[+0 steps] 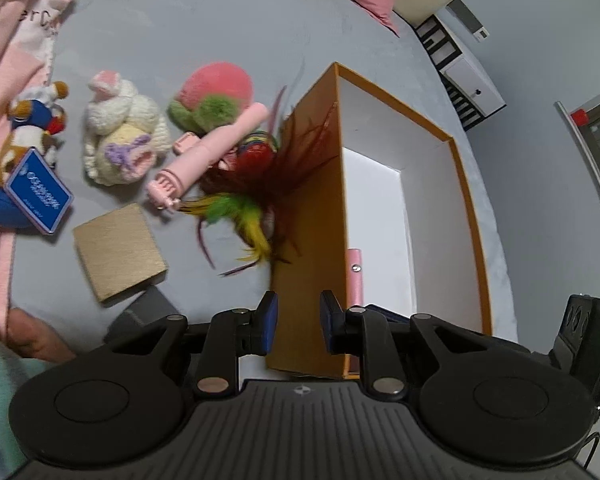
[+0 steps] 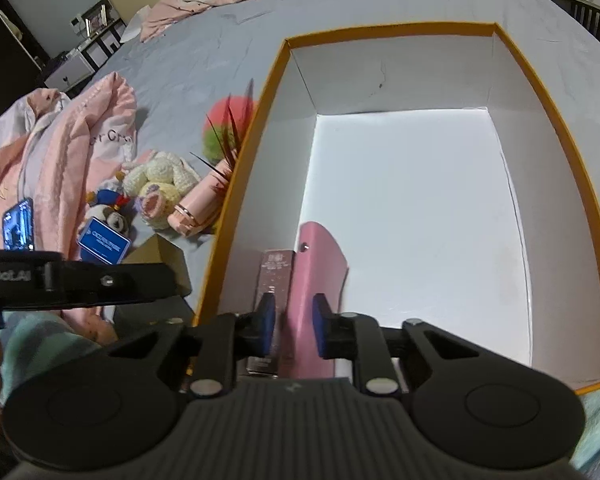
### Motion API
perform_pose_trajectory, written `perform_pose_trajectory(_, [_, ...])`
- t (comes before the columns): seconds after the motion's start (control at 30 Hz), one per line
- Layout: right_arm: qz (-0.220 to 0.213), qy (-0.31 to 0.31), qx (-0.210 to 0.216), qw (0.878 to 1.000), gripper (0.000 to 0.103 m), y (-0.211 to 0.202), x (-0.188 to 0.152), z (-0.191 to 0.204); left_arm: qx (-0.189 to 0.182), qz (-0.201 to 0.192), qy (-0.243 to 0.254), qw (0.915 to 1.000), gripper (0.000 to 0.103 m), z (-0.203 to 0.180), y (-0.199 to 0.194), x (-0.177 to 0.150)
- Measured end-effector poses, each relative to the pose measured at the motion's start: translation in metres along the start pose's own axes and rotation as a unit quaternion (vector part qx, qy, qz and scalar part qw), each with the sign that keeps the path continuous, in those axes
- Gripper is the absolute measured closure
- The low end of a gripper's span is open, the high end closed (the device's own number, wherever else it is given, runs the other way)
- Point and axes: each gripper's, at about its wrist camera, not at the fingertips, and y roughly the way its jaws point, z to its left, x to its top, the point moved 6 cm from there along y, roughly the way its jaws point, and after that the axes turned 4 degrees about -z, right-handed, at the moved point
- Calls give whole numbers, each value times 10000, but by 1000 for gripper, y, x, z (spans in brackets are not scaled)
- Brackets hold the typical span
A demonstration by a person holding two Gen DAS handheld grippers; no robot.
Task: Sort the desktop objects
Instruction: 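Lower both held items into the orange-rimmed box and open both grippers, then grasp the dark grey box with the right gripper while the left grasps the gold box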
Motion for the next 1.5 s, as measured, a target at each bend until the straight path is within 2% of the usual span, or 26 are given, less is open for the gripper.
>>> perform_pose_trajectory(0.2, [-76, -155, 41, 9998, 87, 2, -2, 2, 212, 12, 14, 9998, 78, 11, -4, -3])
perform_pose_trajectory(0.27, [-15, -243, -8, 9997, 81, 4, -3, 4, 214, 43, 11, 9998, 78, 12, -3, -5])
perform_pose_trajectory(0.47, [-31, -652, -336, 9973, 84, 7, -6, 11, 216, 62, -28, 9997, 78, 14, -4, -10])
perform_pose_trajectory(0.57, [-116, -1162, -742, 9904, 85, 5, -6, 18, 206, 62, -39, 9998, 78, 15, -5, -9])
perform_pose_trajectory(0.63, [-117, -1314, -862, 9875, 85, 6, -5, 21, 182, 62, -45, 9998, 78, 15, -5, -9])
perform_pose_trajectory(0.77, [41, -1355, -668, 9885, 82, 10, -6, 26, 160, 101, -63, 9998, 78, 17, -4, -11])
perform_pose_trajectory(0.87, [125, -1125, -464, 9925, 76, 10, -6, 25, 189, 127, -113, 9997, 78, 20, -3, -12])
perform_pose_trajectory(1.03, [109, -893, -280, 9956, 76, 4, -3, 23, 191, 124, -116, 9997, 78, 22, -4, -12])
perform_pose_trajectory(1.17, [12, -888, -298, 9956, 70, -1, 0, 23, 226, 142, -48, 9996, 78, 22, -7, -11])
perform_pose_trajectory(1.4, [-180, -919, -244, 9953, 70, -13, 4, 24, 592, 196, 234, 9978, 78, 26, -14, -11])
perform_pose_trajectory(1.5, [-405, -992, -67, 9942, 70, -24, 7, 31, 738, 147, 292, 9967, 78, 32, -23, -7])
